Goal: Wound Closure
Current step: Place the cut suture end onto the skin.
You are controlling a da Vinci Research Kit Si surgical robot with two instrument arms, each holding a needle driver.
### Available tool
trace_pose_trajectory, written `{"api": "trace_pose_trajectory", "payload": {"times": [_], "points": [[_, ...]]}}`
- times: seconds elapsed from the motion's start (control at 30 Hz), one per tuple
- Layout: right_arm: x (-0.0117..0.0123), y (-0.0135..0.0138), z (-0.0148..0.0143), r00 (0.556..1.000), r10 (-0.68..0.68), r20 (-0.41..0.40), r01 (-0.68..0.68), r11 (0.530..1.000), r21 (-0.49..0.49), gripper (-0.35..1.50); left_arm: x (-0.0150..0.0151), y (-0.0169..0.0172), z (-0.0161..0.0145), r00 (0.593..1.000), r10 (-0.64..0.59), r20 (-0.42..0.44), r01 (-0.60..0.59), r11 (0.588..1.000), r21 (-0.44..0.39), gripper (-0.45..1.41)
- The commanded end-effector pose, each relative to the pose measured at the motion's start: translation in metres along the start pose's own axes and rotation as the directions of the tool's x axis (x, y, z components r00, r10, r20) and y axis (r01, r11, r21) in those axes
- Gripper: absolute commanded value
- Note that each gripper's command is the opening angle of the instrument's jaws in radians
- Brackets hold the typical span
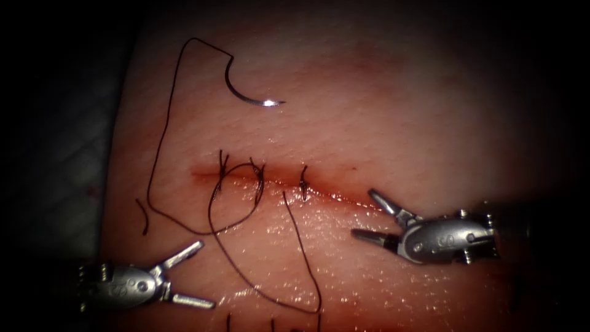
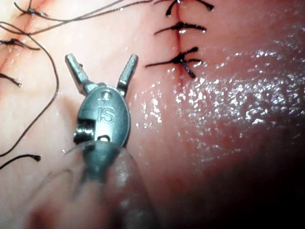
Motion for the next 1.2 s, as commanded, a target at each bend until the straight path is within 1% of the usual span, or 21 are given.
{"api": "trace_pose_trajectory", "payload": {"times": [0.03,0.13,0.17,0.23,0.27,0.3,0.33,0.37,0.43,0.5,0.53,0.6,0.7,0.8,0.83,0.87,0.97,1.1,1.2], "points": [[-0.0002,-0.0007,0.0005,1.0,0.0,-0.001,0.0,1.0,0.001,1.43,-0.0012,0.0002,0.0007,0.999,-0.032,0.0,0.032,0.999,-0.004,0.66],[-0.0002,-0.0007,0.0005,1.0,0.006,-0.001,-0.006,1.0,0.002,1.43,-0.0031,0.0,0.0013,0.997,-0.072,-0.004,0.072,0.997,-0.005,0.71],[-0.0002,-0.0007,0.0005,1.0,0.012,0.002,-0.012,1.0,0.0,1.43,-0.0043,-0.0002,0.0016,0.995,-0.098,-0.003,0.098,0.995,-0.009,0.79],[-0.0002,-0.0008,0.0005,1.0,0.018,0.002,-0.018,1.0,0.0,1.43,-0.0054,-0.0004,0.0018,0.992,-0.127,-0.004,0.127,0.992,-0.012,0.84],[-0.0002,-0.0008,0.0004,1.0,0.018,0.002,-0.018,1.0,0.0,1.41,-0.0065,-0.0006,0.0018,0.988,-0.153,-0.001,0.153,0.988,-0.016,0.91],[-0.0001,-0.0008,0.0004,1.0,0.024,0.002,-0.024,1.0,0.001,1.41,-0.007,-0.0006,0.0018,0.986,-0.166,0.004,0.166,0.986,-0.017,0.94],[-0.0001,-0.0008,0.0004,1.0,0.024,0.001,-0.024,1.0,0.003,1.41,-0.0083,-0.0003,0.0017,0.963,-0.263,0.051,0.264,0.964,-0.008,1.06],[-0.0001,-0.0008,0.0004,1.0,0.024,0.001,-0.024,1.0,0.003,1.41,-0.0083,-0.0003,0.0017,0.963,-0.263,0.051,0.264,0.964,-0.008,1.06],[-0.0001,-0.0008,0.0004,1.0,0.031,-0.001,-0.031,1.0,0.005,1.4,-0.0087,0.0,0.0016,0.944,-0.307,0.123,0.309,0.951,0.004,1.15],[0.0,-0.0007,0.0005,1.0,0.031,0.0,-0.031,1.0,0.005,1.4,-0.0088,0.0006,0.0014,0.925,-0.339,0.174,0.343,0.939,0.007,1.15],[0.0,-0.0007,0.0005,0.999,0.037,0.0,-0.037,0.999,0.005,1.4,-0.0089,0.0016,0.001,0.907,-0.336,0.253,0.349,0.937,-0.006,1.15],[0.0001,-0.0008,0.0005,0.999,0.038,-0.002,-0.038,0.999,0.007,1.4,-0.0089,0.0027,0.0005,0.877,-0.339,0.339,0.367,0.93,-0.018,1.15],[0.0001,-0.0008,0.0004,0.999,0.038,-0.002,-0.038,0.999,0.008,1.38,-0.0087,0.004,-0.0005,0.85,-0.315,0.421,0.363,0.931,-0.036,1.18],[0.0002,-0.0008,0.0005,0.999,0.044,-0.004,-0.044,0.999,0.01,1.38,-0.0083,0.0049,-0.0017,0.823,-0.293,0.487,0.338,0.941,-0.006,1.18],[0.0002,-0.0007,0.0005,0.999,0.045,-0.002,-0.045,0.999,0.009,1.38,-0.008,0.0054,-0.0028,0.8,-0.278,0.532,0.311,0.95,0.029,1.18],[0.0002,-0.0007,0.0005,0.999,0.045,-0.002,-0.045,0.999,0.009,1.38,-0.008,0.0054,-0.0028,0.8,-0.278,0.532,0.311,0.95,0.029,1.18],[0.0003,-0.0008,0.0006,0.999,0.045,-0.006,-0.045,0.999,0.013,1.38,-0.0072,0.0061,-0.0044,0.767,-0.255,0.589,0.267,0.961,0.069,1.18],[0.0006,-0.001,0.0008,0.999,0.045,-0.018,-0.044,0.999,0.027,1.38,-0.006,0.0069,-0.0057,0.749,-0.214,0.627,0.212,0.974,0.079,1.2],[0.0012,-0.0017,0.0009,0.997,0.07,-0.022,-0.068,0.995,0.079,1.26,-0.0049,0.0073,-0.0054,0.749,-0.185,0.636,0.187,0.98,0.065,1.2]]}}
